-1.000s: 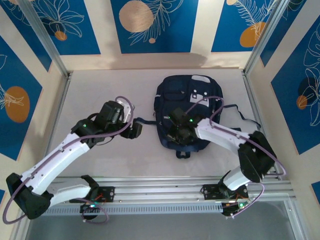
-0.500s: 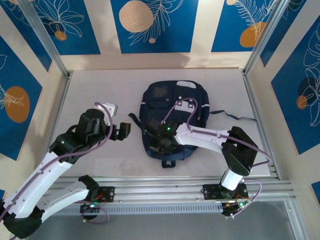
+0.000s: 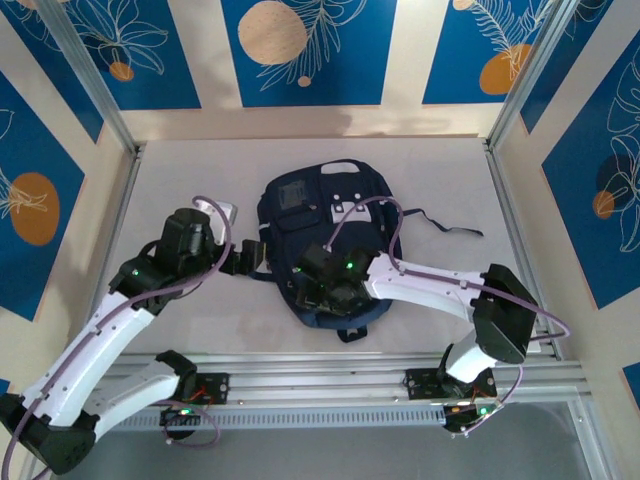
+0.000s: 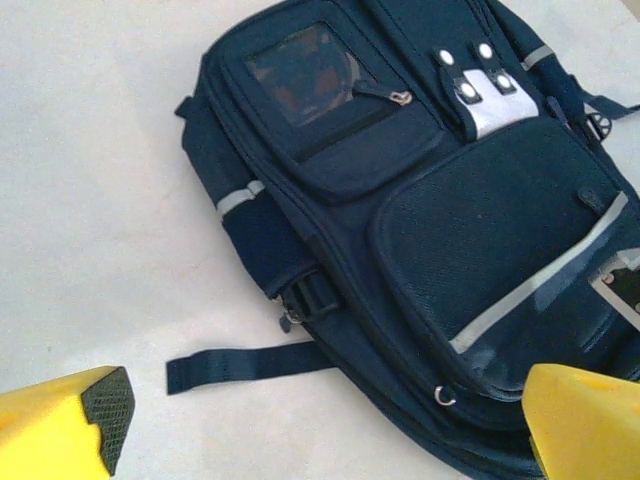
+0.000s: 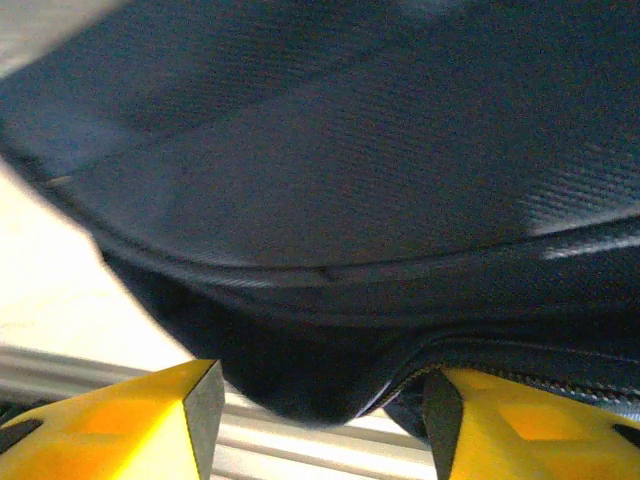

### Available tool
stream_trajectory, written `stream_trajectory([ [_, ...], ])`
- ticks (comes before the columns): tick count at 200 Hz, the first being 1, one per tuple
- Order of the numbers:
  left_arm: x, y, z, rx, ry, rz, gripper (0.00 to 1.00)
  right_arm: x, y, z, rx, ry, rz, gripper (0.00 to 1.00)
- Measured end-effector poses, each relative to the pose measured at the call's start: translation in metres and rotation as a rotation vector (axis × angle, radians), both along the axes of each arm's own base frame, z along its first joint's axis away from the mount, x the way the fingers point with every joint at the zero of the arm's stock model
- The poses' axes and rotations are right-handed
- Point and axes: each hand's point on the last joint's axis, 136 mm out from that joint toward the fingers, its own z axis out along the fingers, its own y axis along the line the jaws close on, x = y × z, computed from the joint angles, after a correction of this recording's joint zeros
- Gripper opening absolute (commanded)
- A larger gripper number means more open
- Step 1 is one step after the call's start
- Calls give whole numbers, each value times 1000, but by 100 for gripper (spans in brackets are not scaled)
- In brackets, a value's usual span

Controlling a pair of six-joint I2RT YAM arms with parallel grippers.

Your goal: Pack the student bag

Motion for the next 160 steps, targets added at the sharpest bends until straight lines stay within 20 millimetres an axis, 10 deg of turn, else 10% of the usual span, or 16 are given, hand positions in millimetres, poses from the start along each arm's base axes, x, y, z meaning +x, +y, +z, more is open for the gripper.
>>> stream_trajectory([
  [56,-1,-4,2,-42,26,-12,100,19,-13,46,138,-212,134,63],
  [123,22,16,-7,-102,58,86,100,103,-210,37,79,-345,-409,78],
  [154,57,39,-15,-33,-14,218,100,118,-268,28,47,-388,-574,79],
  [160,64,44,-17,-10,-50,237,100,122,-272,34,40,-438,-578,94],
])
